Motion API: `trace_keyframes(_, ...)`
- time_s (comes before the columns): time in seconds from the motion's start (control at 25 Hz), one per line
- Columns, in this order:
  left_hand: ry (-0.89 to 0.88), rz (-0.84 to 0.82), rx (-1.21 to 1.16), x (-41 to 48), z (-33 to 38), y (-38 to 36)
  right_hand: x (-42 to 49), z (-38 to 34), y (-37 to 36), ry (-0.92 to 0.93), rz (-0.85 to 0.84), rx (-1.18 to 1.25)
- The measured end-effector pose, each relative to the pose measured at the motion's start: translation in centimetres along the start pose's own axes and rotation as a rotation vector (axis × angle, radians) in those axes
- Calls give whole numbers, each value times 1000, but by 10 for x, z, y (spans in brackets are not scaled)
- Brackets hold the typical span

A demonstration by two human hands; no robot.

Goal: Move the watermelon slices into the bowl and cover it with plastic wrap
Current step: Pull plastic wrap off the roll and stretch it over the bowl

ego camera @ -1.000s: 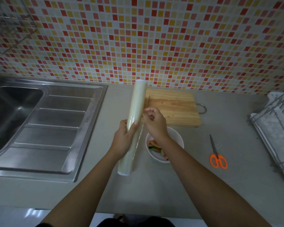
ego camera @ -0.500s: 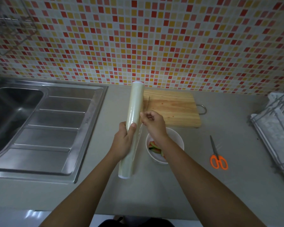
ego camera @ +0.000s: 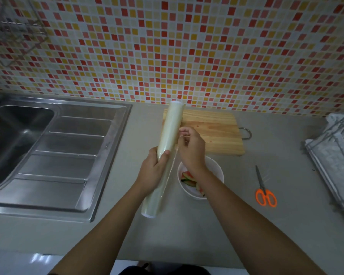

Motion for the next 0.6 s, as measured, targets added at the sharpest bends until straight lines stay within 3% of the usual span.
trace_keyframes(0.28, 25, -13, 103, 9, -3, 8, 5, 14, -6, -334, -182, 127)
trace_keyframes(0.44, -17, -19, 123, 9, -1, 11, 5, 7, -7, -232, -256, 146)
trace_keyframes(0.6, -42, 7, 98, 3, 0, 9, 4, 2, -3, -108, -150, 133)
Point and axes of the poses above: each hand's wrist, its own x-axis towards the middle knuckle, its own y-axis out of the back of the hand, z = x × y, the point moved 5 cm from there along x, towards the middle knuckle, and after that the axes turned 11 degrees about z, right-handed, at the moved point
